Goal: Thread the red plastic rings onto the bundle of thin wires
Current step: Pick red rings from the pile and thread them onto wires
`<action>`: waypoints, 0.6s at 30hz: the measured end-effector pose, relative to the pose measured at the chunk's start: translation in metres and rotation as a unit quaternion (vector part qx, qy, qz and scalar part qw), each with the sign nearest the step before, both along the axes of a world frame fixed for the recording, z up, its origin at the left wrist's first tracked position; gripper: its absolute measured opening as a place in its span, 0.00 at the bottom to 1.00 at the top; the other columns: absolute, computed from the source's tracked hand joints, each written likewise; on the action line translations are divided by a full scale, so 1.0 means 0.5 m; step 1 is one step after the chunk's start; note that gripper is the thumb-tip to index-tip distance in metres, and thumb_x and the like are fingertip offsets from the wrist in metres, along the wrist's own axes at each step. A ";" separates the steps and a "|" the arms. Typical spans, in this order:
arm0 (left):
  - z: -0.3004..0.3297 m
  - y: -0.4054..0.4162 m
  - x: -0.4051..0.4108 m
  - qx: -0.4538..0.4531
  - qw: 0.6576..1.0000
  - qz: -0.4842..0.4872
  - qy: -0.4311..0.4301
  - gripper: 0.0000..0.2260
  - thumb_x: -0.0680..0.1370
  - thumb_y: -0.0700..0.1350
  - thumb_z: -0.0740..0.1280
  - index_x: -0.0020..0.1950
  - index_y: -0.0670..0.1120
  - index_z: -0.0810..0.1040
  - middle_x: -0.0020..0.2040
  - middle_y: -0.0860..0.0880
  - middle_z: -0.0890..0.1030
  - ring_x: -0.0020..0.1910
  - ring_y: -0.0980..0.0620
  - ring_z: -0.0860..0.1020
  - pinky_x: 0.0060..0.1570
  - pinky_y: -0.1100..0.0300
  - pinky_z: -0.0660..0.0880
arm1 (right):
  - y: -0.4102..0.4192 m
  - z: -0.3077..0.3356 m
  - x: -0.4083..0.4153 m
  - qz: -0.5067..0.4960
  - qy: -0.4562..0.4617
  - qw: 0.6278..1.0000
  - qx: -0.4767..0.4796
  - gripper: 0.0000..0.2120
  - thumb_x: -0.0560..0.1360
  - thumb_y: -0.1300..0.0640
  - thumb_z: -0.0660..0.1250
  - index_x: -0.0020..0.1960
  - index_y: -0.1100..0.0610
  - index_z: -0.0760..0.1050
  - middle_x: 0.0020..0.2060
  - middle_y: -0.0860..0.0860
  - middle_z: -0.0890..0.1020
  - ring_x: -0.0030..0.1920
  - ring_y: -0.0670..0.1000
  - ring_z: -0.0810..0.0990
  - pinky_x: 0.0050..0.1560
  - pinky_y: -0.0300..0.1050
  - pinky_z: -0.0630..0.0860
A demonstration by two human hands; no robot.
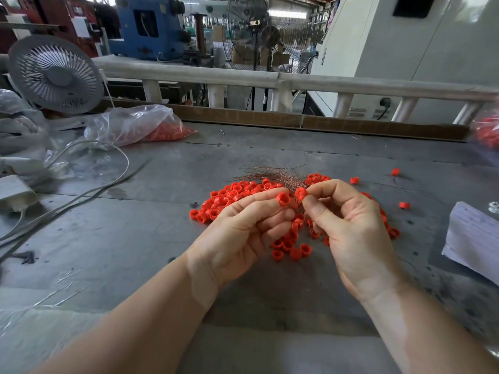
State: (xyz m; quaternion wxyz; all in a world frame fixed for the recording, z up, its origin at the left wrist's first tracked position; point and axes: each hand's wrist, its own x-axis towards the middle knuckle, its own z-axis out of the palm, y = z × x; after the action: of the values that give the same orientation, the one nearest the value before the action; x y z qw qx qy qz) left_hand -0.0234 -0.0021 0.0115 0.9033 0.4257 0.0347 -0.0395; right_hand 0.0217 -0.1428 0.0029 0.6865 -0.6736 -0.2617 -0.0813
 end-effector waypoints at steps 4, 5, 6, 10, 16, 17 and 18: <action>-0.003 0.002 0.004 -0.012 1.000 -0.006 0.000 0.10 0.62 0.40 0.69 0.41 0.45 0.86 0.35 0.47 0.84 0.35 0.55 0.83 0.33 0.65 0.79 | 0.000 -0.001 0.000 0.000 -0.005 1.000 0.000 0.05 0.69 0.55 0.67 0.40 0.45 0.79 0.29 0.42 0.78 0.31 0.40 0.72 0.36 0.31 0.69; -0.003 0.003 0.005 -0.014 1.000 -0.007 -0.002 0.10 0.62 0.40 0.69 0.41 0.45 0.86 0.36 0.47 0.84 0.35 0.55 0.83 0.33 0.65 0.79 | 0.000 -0.001 0.001 0.000 -0.007 1.000 0.000 0.05 0.69 0.55 0.67 0.40 0.45 0.79 0.29 0.42 0.78 0.31 0.40 0.72 0.36 0.31 0.69; -0.004 0.003 0.005 -0.015 1.000 -0.009 -0.003 0.10 0.62 0.40 0.69 0.40 0.45 0.86 0.36 0.47 0.84 0.35 0.55 0.83 0.33 0.65 0.79 | 0.000 0.000 0.001 0.001 -0.008 1.000 -0.001 0.05 0.69 0.55 0.67 0.40 0.45 0.79 0.29 0.42 0.78 0.31 0.40 0.72 0.36 0.31 0.69; -0.006 0.005 0.008 -0.026 1.000 -0.010 -0.004 0.10 0.62 0.39 0.69 0.40 0.45 0.86 0.36 0.46 0.84 0.34 0.55 0.83 0.34 0.65 0.79 | -0.001 -0.001 0.002 0.001 -0.017 1.000 -0.006 0.05 0.70 0.55 0.67 0.41 0.45 0.79 0.29 0.41 0.78 0.31 0.41 0.72 0.36 0.32 0.68; -0.007 0.006 0.012 -0.039 0.999 -0.019 -0.010 0.09 0.64 0.38 0.68 0.40 0.44 0.86 0.36 0.45 0.83 0.35 0.55 0.83 0.33 0.66 0.78 | -0.003 -0.002 0.004 -0.008 -0.029 0.999 -0.020 0.05 0.70 0.54 0.67 0.41 0.44 0.79 0.30 0.41 0.78 0.33 0.41 0.73 0.37 0.34 0.69; -0.007 0.006 0.013 -0.042 0.999 -0.019 -0.011 0.09 0.64 0.38 0.67 0.40 0.44 0.86 0.36 0.45 0.83 0.35 0.55 0.83 0.33 0.66 0.78 | -0.002 -0.001 0.004 -0.011 -0.032 0.999 -0.024 0.05 0.70 0.54 0.67 0.41 0.43 0.78 0.30 0.41 0.78 0.33 0.41 0.73 0.37 0.34 0.69; -0.008 0.006 0.013 -0.045 0.999 -0.020 -0.012 0.10 0.65 0.37 0.67 0.40 0.44 0.86 0.36 0.45 0.83 0.35 0.55 0.83 0.33 0.66 0.78 | -0.002 -0.001 0.003 -0.015 -0.035 0.999 -0.027 0.05 0.70 0.54 0.67 0.41 0.43 0.78 0.31 0.41 0.79 0.34 0.41 0.74 0.38 0.34 0.70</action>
State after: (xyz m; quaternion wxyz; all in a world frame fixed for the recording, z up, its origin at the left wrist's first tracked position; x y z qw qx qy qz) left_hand -0.0169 0.0011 0.0077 0.9208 0.3861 0.0137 -0.0542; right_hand 0.0234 -0.1440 0.0024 0.6570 -0.6924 -0.2776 -0.1086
